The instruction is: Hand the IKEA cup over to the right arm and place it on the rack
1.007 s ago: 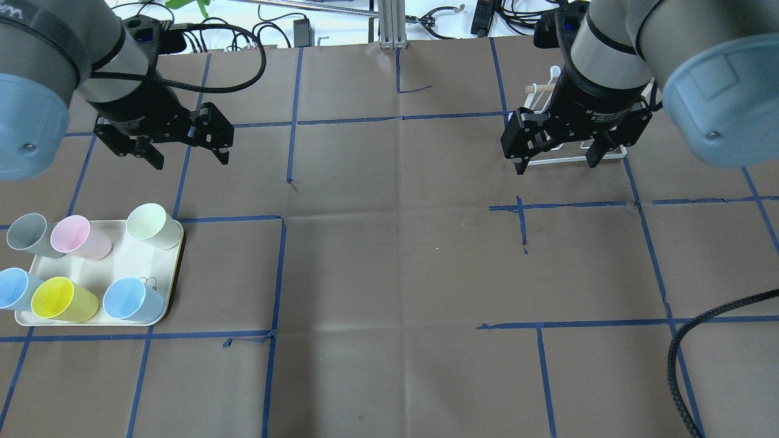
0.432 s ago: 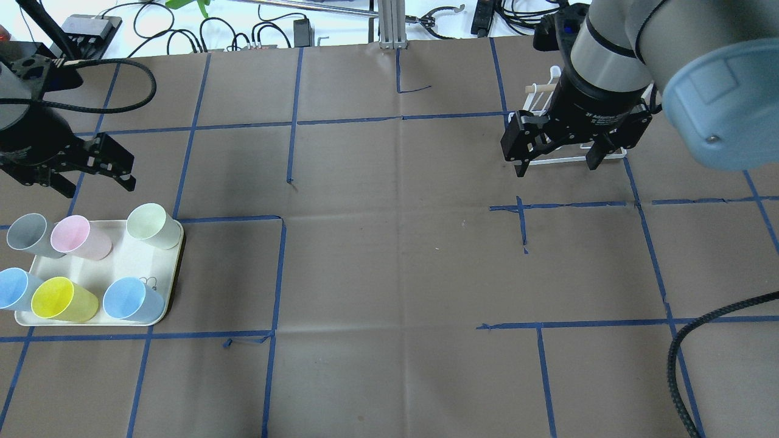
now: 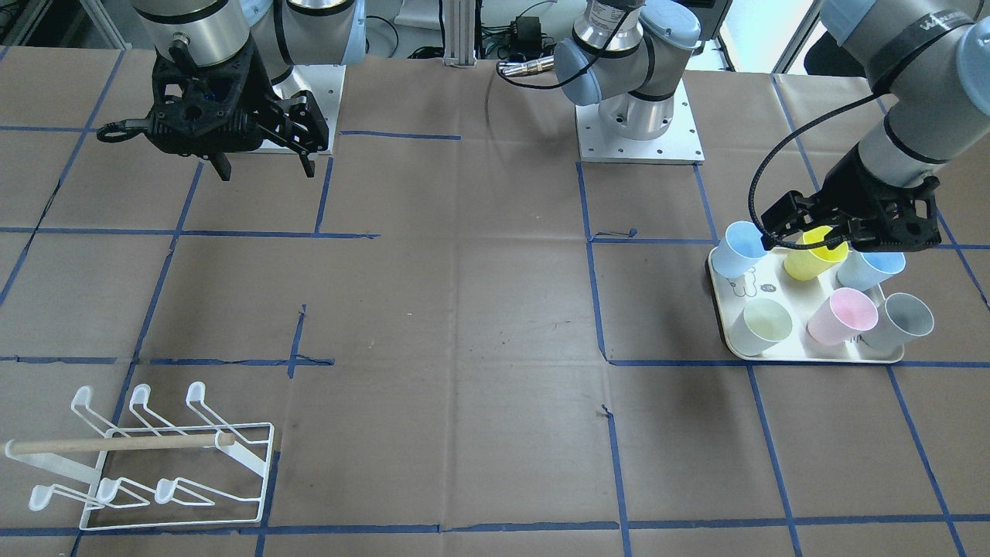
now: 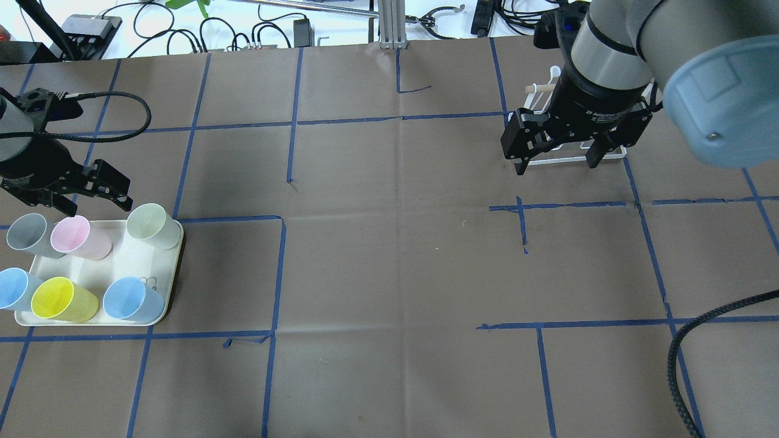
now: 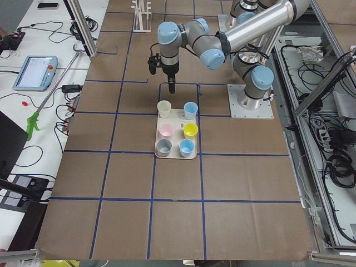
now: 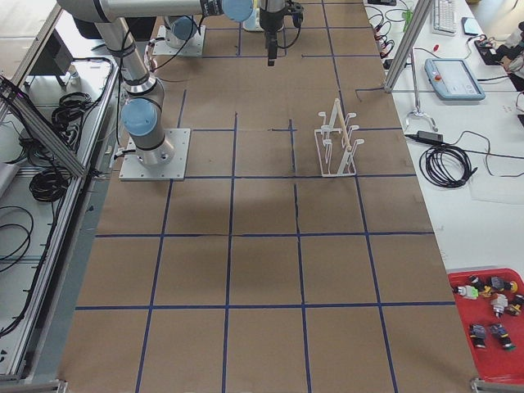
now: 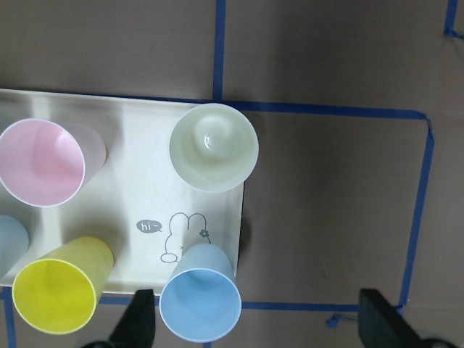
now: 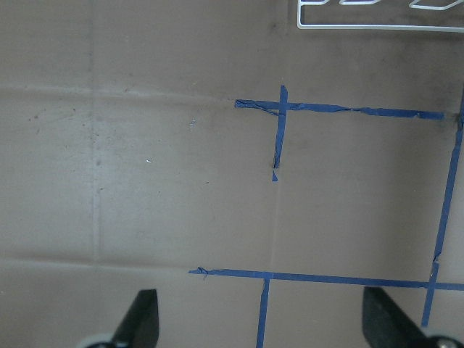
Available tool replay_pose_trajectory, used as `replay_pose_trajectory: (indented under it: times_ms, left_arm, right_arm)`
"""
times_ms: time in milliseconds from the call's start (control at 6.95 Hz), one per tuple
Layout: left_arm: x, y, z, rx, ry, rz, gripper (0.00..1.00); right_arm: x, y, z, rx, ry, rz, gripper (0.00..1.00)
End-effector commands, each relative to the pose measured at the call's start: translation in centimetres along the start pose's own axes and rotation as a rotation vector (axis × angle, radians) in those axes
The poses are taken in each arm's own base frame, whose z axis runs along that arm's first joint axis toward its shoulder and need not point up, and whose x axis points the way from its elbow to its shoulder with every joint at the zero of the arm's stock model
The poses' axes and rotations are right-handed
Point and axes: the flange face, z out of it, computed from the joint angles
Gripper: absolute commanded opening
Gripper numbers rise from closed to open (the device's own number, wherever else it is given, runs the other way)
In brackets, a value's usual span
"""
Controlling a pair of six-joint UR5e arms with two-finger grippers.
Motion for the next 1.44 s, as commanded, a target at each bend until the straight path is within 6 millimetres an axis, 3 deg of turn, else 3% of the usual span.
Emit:
replay_pose_trajectory:
  times_ms: [0, 144, 575, 863, 1007, 1295]
  left_arm:
    - [1.0, -2.5, 4.6, 0.044, -0.01, 0.039, 0.99]
    - [2.1, -3.5, 5.9, 0.049, -0.014, 0.063, 0.99]
    - [1.1, -6.0, 12.1, 0.038, -0.018, 0.068, 0.99]
    - [1.2, -4.4, 14.3, -0.015, -0.007, 0.063, 0.99]
    - [1.6, -3.2, 14.7, -0.03, -0.006, 0.06, 0.99]
    - [1.5, -3.0, 14.6, -0.033, -0.006, 0.057, 0.99]
  right_arm:
    - [0.0, 0.0, 0.0, 0.0, 0.0, 0.0, 1.0]
    - [0.0, -0.2, 0.3, -0.006, 0.001, -0.001, 1.0]
    - [0.5, -0.1, 0.4, -0.007, 0.001, 0.005, 1.0]
    - [0.5, -0.1, 0.2, -0.004, 0.003, 0.005, 1.0]
    - [0.4, -0.2, 0.0, -0.001, 0.001, 0.003, 1.0]
    - [0.4, -0.3, 0.0, 0.0, 0.001, 0.003, 1.0]
